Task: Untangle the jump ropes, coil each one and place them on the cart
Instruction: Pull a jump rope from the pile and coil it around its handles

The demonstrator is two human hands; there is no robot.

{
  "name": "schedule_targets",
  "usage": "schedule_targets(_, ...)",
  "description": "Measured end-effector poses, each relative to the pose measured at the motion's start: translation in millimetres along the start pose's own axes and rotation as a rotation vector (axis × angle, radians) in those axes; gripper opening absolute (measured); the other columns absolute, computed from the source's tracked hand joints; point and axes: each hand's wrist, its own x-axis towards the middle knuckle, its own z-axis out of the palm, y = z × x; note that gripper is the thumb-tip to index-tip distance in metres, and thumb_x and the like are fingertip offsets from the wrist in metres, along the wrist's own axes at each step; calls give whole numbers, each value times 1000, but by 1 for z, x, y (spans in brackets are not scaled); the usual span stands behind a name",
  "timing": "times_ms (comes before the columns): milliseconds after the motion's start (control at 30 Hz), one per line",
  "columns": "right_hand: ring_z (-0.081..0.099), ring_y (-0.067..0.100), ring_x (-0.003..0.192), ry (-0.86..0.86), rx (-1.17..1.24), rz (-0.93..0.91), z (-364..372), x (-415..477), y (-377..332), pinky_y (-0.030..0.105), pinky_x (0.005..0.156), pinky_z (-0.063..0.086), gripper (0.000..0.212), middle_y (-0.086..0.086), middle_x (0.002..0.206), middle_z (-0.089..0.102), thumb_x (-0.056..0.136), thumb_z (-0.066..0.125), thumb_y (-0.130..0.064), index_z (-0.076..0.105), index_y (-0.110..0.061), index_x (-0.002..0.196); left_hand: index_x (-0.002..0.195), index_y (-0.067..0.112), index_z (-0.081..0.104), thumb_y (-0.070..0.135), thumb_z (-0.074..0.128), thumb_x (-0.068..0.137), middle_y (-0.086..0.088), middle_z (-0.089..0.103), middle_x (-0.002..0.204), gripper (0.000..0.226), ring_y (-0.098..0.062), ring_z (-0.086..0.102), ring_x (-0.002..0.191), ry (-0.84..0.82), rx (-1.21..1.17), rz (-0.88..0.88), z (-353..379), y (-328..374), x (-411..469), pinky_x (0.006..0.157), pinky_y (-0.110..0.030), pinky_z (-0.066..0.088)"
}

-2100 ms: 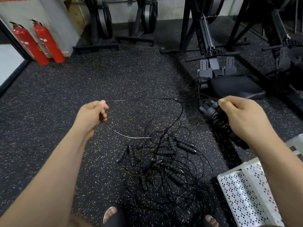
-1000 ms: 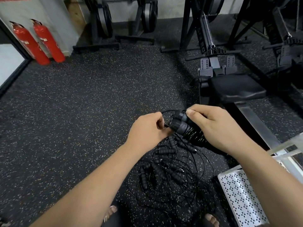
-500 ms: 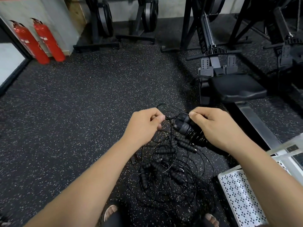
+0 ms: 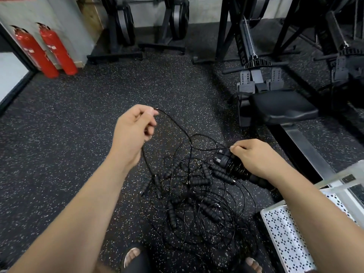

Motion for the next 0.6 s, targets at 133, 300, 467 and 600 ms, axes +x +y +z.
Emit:
schedule_targets(133,70,26,93,-5,-41,36,-1,4,6,36,88,55,33,5,93,78,106,54,-37,75,-13,97,101,13,71,15,58,110,5,64,78,17,-7,49,63,89,-107,18,-19,-3,9,54,-22,37)
schedule_targets(300,65,19,75,160,78,3,-15,-3,1,30,68,47,33,0,73,71,106,55,-38,73,-17,89,98,14,71,15,56,110,4,62,79,19,-7,50,64,190,-153,-36,-35,-13,22,51,-20,37)
schedule_targets(467,65,12,80,347,230,-152,-32,-24,-20,31,75,49,27,-1,82,74,108,54,-41,74,-28,95,104,16,73,15,58,108,-1,70,94,15,-12,60,83,56,245,-287,-43,-51,30,69,-26,45)
schedule_targets(600,66,20,80,370,300,-236,-35,-35,-27,38,77,55,25,1,80,72,109,53,-41,73,-34,95,102,15,75,14,57,108,-5,73,97,19,-17,70,89,-46,383,-347,-29,-67,25,78,-33,51)
